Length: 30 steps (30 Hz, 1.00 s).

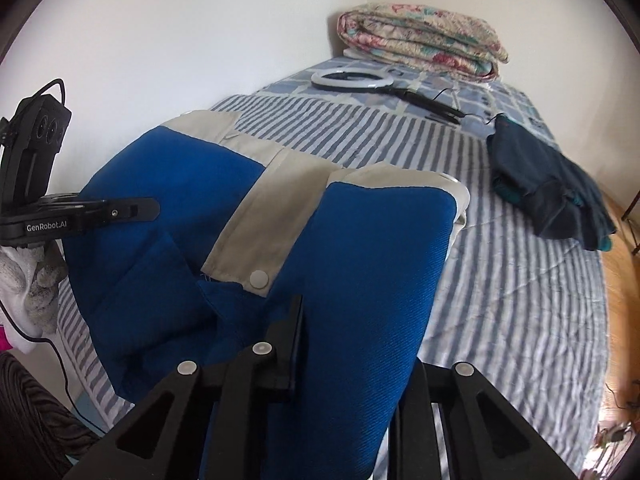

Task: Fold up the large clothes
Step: 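Grasp the folded jacket bundle with both grippers and lift it, then carry the jacket bundle with both grippers toward the bed head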

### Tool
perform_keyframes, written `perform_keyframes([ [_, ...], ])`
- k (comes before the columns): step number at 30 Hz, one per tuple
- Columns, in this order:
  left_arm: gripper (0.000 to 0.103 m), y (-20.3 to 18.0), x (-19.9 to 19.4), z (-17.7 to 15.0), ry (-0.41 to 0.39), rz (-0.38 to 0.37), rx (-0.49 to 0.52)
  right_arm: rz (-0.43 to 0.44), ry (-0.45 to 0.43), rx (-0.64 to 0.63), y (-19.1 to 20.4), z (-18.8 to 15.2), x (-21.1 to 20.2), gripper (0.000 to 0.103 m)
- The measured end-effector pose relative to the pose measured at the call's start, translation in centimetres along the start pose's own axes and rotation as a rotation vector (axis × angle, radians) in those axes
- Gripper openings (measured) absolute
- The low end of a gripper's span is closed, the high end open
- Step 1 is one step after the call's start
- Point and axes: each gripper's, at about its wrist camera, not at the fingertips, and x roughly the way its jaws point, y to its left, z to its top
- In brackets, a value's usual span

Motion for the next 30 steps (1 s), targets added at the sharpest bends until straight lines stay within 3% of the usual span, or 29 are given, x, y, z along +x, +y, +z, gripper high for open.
perform_keyframes([
  [13, 0.024, -8.9, -1.4, 1.1, -0.055, -0.077, 0.143, -0.131, -0.053, -0.043, -2.8, -0.8, -7.9, 0.018],
  [30, 0.024, -15.9, 6.2, 7.4, -0.06, -0.153, 0.194, -0.259, -0.08, -0.026, -11.2, 0.1, -9.8, 0.018],
])
